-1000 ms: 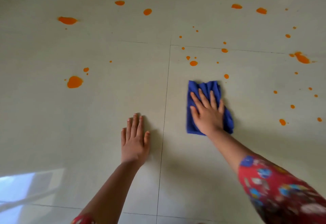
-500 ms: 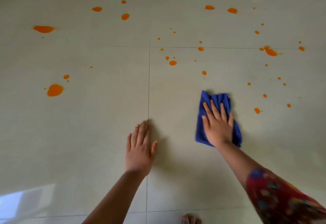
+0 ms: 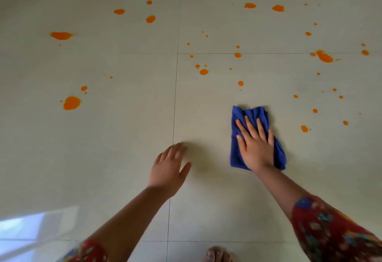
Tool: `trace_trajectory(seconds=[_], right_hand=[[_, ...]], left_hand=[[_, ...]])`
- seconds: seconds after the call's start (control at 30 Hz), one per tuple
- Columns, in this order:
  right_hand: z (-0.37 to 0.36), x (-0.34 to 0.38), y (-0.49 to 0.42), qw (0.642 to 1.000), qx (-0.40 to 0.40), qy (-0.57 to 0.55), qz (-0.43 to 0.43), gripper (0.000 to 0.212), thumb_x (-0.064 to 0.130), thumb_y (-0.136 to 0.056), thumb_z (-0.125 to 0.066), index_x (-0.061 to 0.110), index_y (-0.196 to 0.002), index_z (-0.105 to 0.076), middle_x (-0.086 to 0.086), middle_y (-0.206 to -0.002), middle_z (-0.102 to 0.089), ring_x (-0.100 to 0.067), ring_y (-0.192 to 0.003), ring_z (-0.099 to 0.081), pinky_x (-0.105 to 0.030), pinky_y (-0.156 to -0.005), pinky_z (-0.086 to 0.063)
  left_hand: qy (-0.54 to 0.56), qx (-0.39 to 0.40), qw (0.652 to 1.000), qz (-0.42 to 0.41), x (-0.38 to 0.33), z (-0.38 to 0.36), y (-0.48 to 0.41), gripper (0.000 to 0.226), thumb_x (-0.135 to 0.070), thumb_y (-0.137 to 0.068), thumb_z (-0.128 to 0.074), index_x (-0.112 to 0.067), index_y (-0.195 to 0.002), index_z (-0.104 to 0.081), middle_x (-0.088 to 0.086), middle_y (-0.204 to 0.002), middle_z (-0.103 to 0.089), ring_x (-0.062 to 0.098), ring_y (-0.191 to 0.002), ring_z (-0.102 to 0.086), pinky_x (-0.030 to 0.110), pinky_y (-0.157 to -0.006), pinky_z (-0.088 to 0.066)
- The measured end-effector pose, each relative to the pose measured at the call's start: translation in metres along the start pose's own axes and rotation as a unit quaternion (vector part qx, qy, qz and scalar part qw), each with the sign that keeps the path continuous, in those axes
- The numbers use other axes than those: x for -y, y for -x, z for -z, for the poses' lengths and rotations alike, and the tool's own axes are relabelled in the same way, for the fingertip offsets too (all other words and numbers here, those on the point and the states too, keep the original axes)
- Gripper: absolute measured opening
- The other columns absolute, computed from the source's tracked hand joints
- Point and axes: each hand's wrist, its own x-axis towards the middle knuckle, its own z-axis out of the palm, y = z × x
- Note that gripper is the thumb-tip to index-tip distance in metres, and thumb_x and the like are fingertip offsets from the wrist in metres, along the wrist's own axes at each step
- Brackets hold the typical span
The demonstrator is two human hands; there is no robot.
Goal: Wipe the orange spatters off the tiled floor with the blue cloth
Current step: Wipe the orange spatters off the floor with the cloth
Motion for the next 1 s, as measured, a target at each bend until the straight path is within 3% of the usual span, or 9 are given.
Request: trace_trajectory(seconds=[0.13,0.3,0.4,0.47,0.6,0.7,0.77,0.87,1.0], right_hand=[[-0.004,0.072,-0.011,0.998,0.044,-0.031,0.03,0.052,0.047,-0.095,-0.029,0.037,-0.144,-0.043,0.007,-0.154,-0.038,-0.031,-0.142,-0.034,-0.055,-0.111,-0.016],[0.008,0.132,0.015,0.956,0.157,-0.141,0.203,0.054,0.056,-0.097,-0.023,0.041,-0.149,-0.029,0.018,-0.16,-0.015,-0.014,-0.149,-0.005,-0.044,-0.115,0.003],[0.025,0.11,0.005,0.904,0.143,-0.375,0.15,0.046,0.042,-0.097,-0.038,0.031,-0.14,-0.048,0.018,-0.147,-0.04,-0.003,-0.14,-0.031,-0.03,-0.115,-0.025],[0.028,0.086,-0.006,0.949,0.05,-0.304,0.065,0.042,0.036,-0.095,-0.046,0.022,-0.134,-0.054,0.002,-0.133,-0.058,-0.023,-0.123,-0.053,-0.039,-0.099,-0.046],[0.037,0.09,0.0,0.984,0.147,-0.044,0.088,0.051,0.039,-0.094,-0.053,0.016,-0.138,-0.045,-0.009,-0.12,-0.058,-0.031,-0.108,-0.056,-0.037,-0.078,-0.046],[0.043,0.109,-0.002,0.959,0.239,-0.153,0.002,0.033,0.031,-0.086,-0.06,0.016,-0.115,-0.055,-0.003,-0.104,-0.065,-0.027,-0.096,-0.062,-0.034,-0.074,-0.047],[0.054,0.114,-0.012,0.875,0.32,-0.346,-0.109,0.022,0.023,-0.08,-0.065,0.014,-0.101,-0.063,-0.005,-0.098,-0.07,-0.027,-0.095,-0.066,-0.039,-0.082,-0.053],[0.089,0.125,-0.024,0.774,0.342,-0.508,-0.161,0.019,0.022,-0.091,-0.064,0.018,-0.109,-0.066,-0.002,-0.106,-0.072,-0.02,-0.101,-0.067,-0.034,-0.09,-0.052],[0.123,0.151,-0.03,0.748,0.319,-0.557,-0.171,0.022,0.035,-0.1,-0.05,0.024,-0.109,-0.066,0.005,-0.1,-0.072,-0.012,-0.092,-0.067,-0.028,-0.084,-0.051]], left_hand=[[-0.13,0.058,0.981,-0.135,0.017,0.048,-0.006,0.055,-0.05,-0.095,-0.025,-0.026,-0.139,-0.045,-0.003,-0.134,-0.057,0.023,-0.117,-0.057,0.033,-0.098,-0.041],[-0.322,0.144,0.924,-0.144,0.038,0.118,-0.015,0.049,-0.047,-0.101,-0.024,-0.028,-0.146,-0.032,-0.004,-0.141,-0.047,0.022,-0.123,-0.05,0.032,-0.101,-0.035],[-0.316,0.182,0.92,-0.145,0.053,0.147,-0.01,0.049,-0.049,-0.1,-0.025,-0.03,-0.145,-0.031,-0.008,-0.14,-0.047,0.018,-0.124,-0.05,0.03,-0.102,-0.035],[-0.288,0.21,0.924,-0.142,0.064,0.155,-0.006,0.047,-0.051,-0.1,-0.026,-0.034,-0.142,-0.035,-0.012,-0.138,-0.049,0.014,-0.122,-0.051,0.029,-0.101,-0.037],[-0.163,0.242,0.952,-0.098,0.066,0.148,0.002,0.041,-0.053,-0.098,-0.034,-0.04,-0.135,-0.044,-0.024,-0.133,-0.05,0.003,-0.122,-0.049,0.023,-0.101,-0.036],[-0.016,0.226,0.974,-0.022,0.063,0.124,0.002,0.032,-0.051,-0.096,-0.041,-0.042,-0.123,-0.055,-0.025,-0.123,-0.058,0.002,-0.11,-0.055,0.025,-0.097,-0.042],[0.101,0.205,0.972,0.05,0.062,0.104,-0.002,0.027,-0.048,-0.093,-0.046,-0.039,-0.113,-0.061,-0.021,-0.116,-0.062,0.005,-0.102,-0.059,0.028,-0.094,-0.046],[0.375,0.156,0.902,0.147,0.054,0.096,-0.014,0.026,-0.041,-0.087,-0.054,-0.023,-0.102,-0.067,-0.009,-0.105,-0.069,0.012,-0.087,-0.065,0.029,-0.082,-0.05],[0.592,0.149,0.777,0.152,0.04,0.115,-0.036,0.023,-0.028,-0.096,-0.054,-0.013,-0.109,-0.066,0.003,-0.105,-0.073,0.022,-0.094,-0.07,0.031,-0.083,-0.055]])
